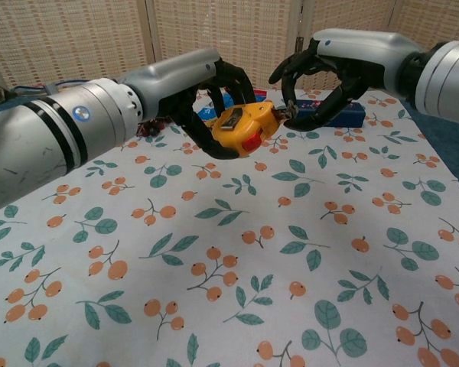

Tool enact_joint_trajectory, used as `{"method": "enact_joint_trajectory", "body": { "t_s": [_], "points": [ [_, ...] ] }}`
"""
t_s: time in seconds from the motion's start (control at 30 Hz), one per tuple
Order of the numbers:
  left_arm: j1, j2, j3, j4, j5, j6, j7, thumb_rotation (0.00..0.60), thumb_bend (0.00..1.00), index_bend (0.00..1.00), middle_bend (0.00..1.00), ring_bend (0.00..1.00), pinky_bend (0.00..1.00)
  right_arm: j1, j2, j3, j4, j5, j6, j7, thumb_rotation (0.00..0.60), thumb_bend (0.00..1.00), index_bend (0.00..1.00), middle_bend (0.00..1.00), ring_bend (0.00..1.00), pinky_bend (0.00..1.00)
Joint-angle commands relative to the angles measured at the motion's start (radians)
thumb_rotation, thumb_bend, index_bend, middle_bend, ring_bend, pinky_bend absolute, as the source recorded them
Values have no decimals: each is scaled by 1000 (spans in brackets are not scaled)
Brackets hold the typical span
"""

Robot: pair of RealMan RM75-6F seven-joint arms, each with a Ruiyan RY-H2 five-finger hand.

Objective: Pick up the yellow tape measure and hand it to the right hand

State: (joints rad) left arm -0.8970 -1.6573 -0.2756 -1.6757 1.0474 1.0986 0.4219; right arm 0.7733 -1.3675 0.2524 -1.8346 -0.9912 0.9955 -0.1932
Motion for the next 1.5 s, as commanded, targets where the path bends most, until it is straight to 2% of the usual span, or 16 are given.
{"method": "enact_joint_trajectory", "body": {
  "t_s": [0.03, 0.27, 0.53, 0.9, 1.1, 1.5],
  "points": [
    [0, -2, 2, 5, 1, -1, 1, 600, 507, 577, 528, 420, 42, 1, -3, 0, 5, -1, -2, 4, 600, 333, 658, 211, 142, 10],
    [6, -4, 12, 25, 7, -1, -5, 600, 523, 577, 529, 420, 42, -2, -7, 3, 19, -7, -2, 26, 600, 518, 677, 228, 155, 19],
    [21, 3, 24, 60, 29, -1, -32, 600, 545, 577, 529, 421, 41, -13, -3, 3, 25, -30, 5, 52, 600, 644, 696, 248, 173, 20],
    [64, 15, 76, 206, 127, -6, -147, 600, 557, 589, 541, 430, 40, -73, 69, -8, -30, -102, 45, 116, 600, 657, 701, 257, 181, 20],
    [89, 7, 107, 316, 171, -16, -207, 600, 557, 592, 544, 432, 41, -122, 144, -11, -83, -166, 75, 182, 600, 657, 701, 259, 185, 20],
    [113, -14, 118, 463, 196, -49, -273, 600, 562, 596, 551, 436, 41, -215, 321, -8, -201, -282, 126, 329, 600, 657, 701, 259, 186, 20]
  ]
}}
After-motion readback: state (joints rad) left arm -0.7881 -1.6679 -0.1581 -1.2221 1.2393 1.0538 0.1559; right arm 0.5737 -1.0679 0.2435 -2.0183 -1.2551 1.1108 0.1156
